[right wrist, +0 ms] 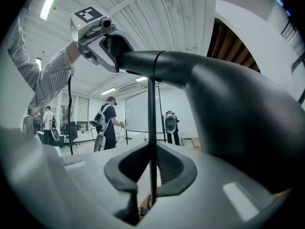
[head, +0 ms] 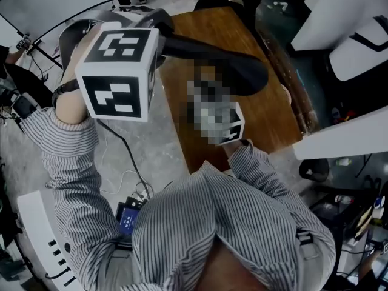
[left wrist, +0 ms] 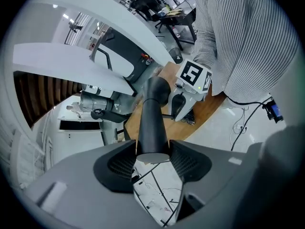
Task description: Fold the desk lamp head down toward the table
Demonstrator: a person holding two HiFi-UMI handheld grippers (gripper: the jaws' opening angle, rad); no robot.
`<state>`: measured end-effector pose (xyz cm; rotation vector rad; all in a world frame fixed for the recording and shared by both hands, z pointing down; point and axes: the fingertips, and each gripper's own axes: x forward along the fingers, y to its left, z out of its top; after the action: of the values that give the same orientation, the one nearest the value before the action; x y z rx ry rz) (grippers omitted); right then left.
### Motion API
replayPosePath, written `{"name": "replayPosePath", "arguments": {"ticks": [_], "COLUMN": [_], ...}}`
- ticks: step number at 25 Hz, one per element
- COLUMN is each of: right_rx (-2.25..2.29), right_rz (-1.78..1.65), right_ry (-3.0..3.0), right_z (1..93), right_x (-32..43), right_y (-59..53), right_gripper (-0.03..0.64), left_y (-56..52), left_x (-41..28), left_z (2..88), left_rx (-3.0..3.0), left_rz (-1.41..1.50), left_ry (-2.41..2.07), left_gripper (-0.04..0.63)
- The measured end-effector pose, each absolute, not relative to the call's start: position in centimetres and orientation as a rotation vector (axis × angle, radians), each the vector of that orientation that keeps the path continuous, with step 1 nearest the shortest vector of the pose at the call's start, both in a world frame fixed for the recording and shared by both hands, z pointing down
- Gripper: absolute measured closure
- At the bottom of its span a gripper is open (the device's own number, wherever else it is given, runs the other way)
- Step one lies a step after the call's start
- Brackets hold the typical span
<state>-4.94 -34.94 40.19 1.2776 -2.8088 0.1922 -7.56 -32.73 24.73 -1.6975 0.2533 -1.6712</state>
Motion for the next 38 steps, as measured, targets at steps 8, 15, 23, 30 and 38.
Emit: {"name": "replayPosePath", "arguments": {"ticks": [8, 15, 23, 30, 38], "right_rx": [1.434, 1.445, 1.425, 1.351, 1.310], "right_rz": [0.159, 0.133, 0.117, 0.053, 0.084], "right_ry": [-2.788, -2.782, -2.787, -2.812, -2.896], "right_z": [40.0, 40.0, 39.6, 39.0, 38.2], "right_x": [-4.9, -5.2, -4.3, -2.7, -1.0], "right_y": [-34.6, -34.3, -33.6, -30.7, -28.6], "right_gripper": [0.577, 0.575, 0.574, 0.574, 0.577], "left_y": [-32.2, -32.1, -32.5, -30.3, -28.0], "left_x": [-7.2, -7.3, -7.7, -10.1, -9.1], "left_z": [24.2, 23.7, 22.7, 23.5, 29.0], "left_rx": [-1.650, -1.643, -1.781, -2.007, -2.340], "left_rz": [-1.699, -1.679, -1.390, -0.827, -0.301], "left_ry": [0.206, 0.252, 0.691, 1.256, 1.507], "left_gripper": [0.367, 0.368, 0.362, 0.474, 0.549]}}
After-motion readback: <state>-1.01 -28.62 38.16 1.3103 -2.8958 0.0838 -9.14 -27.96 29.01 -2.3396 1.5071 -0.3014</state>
